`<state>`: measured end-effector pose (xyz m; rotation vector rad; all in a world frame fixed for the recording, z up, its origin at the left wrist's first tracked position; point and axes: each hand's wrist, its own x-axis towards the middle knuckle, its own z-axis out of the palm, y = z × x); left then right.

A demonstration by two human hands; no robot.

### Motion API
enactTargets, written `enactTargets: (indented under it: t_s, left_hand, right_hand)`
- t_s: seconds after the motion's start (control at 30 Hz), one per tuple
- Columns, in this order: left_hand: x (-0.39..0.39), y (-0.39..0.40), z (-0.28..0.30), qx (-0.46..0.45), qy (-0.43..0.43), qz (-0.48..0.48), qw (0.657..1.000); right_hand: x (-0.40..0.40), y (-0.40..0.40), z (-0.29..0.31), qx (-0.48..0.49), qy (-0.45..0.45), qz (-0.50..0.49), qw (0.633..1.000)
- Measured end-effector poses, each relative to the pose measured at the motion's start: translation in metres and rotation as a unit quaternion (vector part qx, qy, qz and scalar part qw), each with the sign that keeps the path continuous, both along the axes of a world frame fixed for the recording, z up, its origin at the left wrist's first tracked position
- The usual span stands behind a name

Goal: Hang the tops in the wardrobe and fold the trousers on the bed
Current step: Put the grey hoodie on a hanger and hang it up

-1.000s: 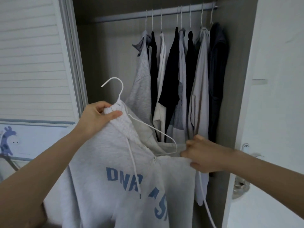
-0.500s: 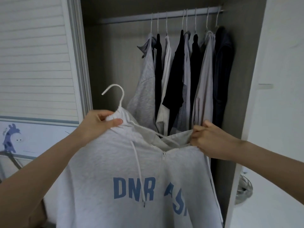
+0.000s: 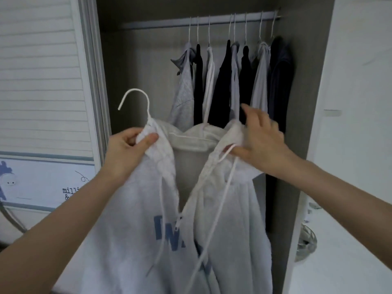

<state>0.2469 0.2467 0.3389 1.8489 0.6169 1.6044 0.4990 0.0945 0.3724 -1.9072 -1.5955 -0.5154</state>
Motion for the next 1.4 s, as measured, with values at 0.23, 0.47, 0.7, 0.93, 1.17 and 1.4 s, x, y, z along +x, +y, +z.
enactTargets:
  t_s: [0.23, 0.47, 0.7, 0.93, 1.17, 1.4]
  left_hand:
    - [-0.002, -0.001, 0.013, 0.018, -0.032, -0.048, 0.998]
    - [0.001, -0.008, 0.016, 0.039, 0.110, -0.095, 0.989]
    - [0.031, -0.018, 0.007, 0.059, 0.124, -0.123, 0.983]
    - [-0.007, -0.001, 0.003, -0.036, -0.038, -0.040, 0.998]
    - [-0.017, 0.010, 0.003, -0.039, -0.052, -0.043, 0.997]
    - [-0.004, -0.005, 0.011, 0.044, 0.073, -0.083, 0.993]
  right_hand:
    - [0.052, 0.004, -0.010, -0.167, 0.334, 0.108, 0.921]
    - [0.057, -0.004, 0.025, -0.153, 0.157, 0.149, 0.964]
    - [-0.014, 0.045, 0.036, -0.075, 0.124, 0.268, 0.953]
    - [0.028, 0.022, 0.037, -0.427, 0.248, -0.079, 0.866]
    - [0.050, 0.005, 0.025, -0.382, 0.426, 0.162, 0.804]
    - [0.009, 0.012, 0.026, -0.086, 0.210, 0.215, 0.950]
